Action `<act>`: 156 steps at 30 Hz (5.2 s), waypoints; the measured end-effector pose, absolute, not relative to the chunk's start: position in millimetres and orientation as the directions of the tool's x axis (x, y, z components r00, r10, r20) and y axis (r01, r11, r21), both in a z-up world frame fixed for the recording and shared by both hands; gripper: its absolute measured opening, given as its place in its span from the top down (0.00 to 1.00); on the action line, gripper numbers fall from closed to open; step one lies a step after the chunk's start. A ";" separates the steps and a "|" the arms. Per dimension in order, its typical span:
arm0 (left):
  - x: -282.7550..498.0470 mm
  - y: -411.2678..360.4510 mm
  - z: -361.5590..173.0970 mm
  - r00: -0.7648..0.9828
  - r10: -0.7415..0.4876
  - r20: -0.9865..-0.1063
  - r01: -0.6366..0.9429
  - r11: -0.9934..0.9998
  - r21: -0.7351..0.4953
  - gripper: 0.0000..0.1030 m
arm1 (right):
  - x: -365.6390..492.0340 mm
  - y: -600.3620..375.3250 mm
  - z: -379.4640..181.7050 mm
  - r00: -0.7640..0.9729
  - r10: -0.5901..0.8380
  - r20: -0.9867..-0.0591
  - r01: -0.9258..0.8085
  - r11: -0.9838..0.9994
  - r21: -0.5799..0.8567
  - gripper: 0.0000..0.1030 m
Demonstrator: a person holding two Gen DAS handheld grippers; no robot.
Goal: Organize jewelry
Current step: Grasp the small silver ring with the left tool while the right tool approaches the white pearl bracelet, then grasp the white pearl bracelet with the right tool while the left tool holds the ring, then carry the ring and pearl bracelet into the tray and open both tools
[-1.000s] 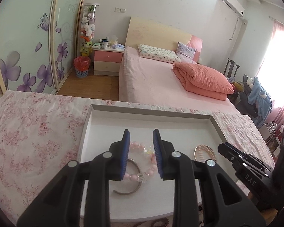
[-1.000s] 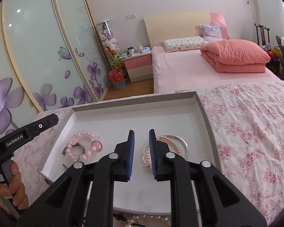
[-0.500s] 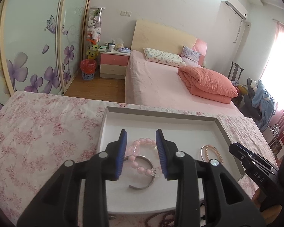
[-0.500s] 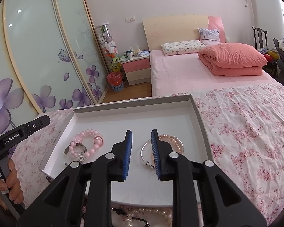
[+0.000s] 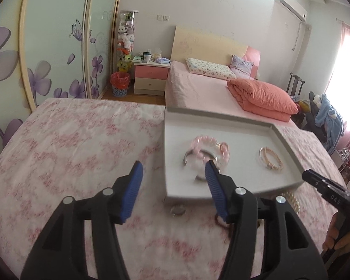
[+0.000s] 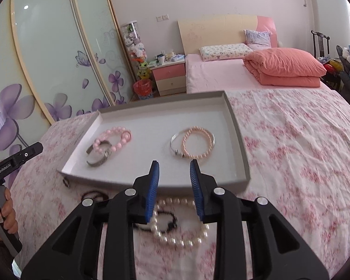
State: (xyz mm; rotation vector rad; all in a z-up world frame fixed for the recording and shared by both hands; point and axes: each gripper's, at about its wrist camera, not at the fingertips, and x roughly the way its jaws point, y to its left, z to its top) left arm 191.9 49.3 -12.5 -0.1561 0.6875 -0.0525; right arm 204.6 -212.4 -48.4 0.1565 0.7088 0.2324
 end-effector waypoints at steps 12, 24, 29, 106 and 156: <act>173.0 27.4 -60.0 0.674 -0.078 -0.735 0.000 0.994 -0.106 0.35 | 170.5 -227.8 -79.6 0.668 0.249 -0.701 -0.112 0.965 0.236 0.72; 202.1 17.9 -76.2 0.633 0.014 -0.774 -0.089 0.995 -0.055 0.44 | 167.6 -228.5 -84.1 0.672 0.247 -0.698 -0.099 0.964 0.245 0.72; 211.1 15.1 -79.8 0.620 0.027 -0.784 -0.093 0.995 -0.039 0.52 | 168.6 -230.0 -86.7 0.667 0.253 -0.700 -0.096 0.962 0.255 0.72; 161.7 20.8 -82.2 0.623 -0.092 -0.776 0.050 0.996 -0.079 0.79 | 153.8 -212.6 -43.8 0.771 0.310 -0.555 -0.226 0.950 0.217 0.90; 120.5 -14.9 16.1 0.828 -0.117 -0.548 0.100 0.993 -0.061 0.79 | 114.0 -191.0 20.2 0.882 0.323 -0.343 -0.284 0.945 0.162 0.90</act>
